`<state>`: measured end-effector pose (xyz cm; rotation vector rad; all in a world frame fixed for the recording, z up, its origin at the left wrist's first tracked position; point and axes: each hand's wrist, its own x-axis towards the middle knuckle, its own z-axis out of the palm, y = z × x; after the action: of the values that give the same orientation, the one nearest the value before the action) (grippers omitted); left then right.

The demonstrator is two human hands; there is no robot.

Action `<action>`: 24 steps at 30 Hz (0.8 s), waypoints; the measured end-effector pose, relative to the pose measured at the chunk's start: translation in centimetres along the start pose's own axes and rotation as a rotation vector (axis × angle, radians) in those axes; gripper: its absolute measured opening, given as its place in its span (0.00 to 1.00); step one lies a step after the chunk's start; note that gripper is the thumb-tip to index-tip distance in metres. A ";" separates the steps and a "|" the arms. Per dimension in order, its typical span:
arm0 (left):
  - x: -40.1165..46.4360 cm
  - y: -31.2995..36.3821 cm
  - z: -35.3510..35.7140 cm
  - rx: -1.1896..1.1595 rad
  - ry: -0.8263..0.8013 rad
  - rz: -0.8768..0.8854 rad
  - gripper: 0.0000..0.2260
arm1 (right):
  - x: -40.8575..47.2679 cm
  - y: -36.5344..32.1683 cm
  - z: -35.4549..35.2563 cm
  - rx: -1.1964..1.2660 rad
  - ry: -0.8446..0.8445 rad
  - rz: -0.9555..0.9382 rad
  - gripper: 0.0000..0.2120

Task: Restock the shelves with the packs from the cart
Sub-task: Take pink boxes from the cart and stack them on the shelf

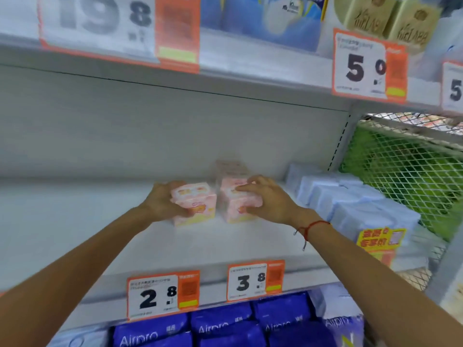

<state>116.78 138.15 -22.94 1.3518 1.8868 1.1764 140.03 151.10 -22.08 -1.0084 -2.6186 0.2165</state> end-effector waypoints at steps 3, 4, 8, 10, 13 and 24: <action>0.4 -0.3 -0.3 -0.024 -0.050 0.001 0.33 | 0.7 0.1 0.1 -0.045 0.000 -0.018 0.25; 0.4 -0.3 -0.3 -0.021 -0.055 0.004 0.33 | 0.8 0.0 0.2 -0.042 0.017 -0.013 0.25; 0.5 -0.3 -0.5 -0.020 -0.081 -0.007 0.32 | 1.0 -0.2 0.5 -0.053 0.063 0.009 0.25; 0.5 -0.2 -0.5 -0.024 -0.089 -0.014 0.32 | 1.0 -0.2 0.5 -0.076 0.075 0.018 0.25; 0.4 -0.1 -0.5 -0.027 -0.093 -0.026 0.33 | 1.2 -0.2 0.7 -0.074 0.083 0.056 0.25; -2.8 3.1 2.9 0.034 -0.220 0.038 0.35 | -0.5 -1.2 -2.0 0.431 0.263 0.268 0.11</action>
<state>121.56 136.91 -21.80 1.4766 1.7389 0.9731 140.35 149.94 -20.03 -1.1342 -2.0731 0.6336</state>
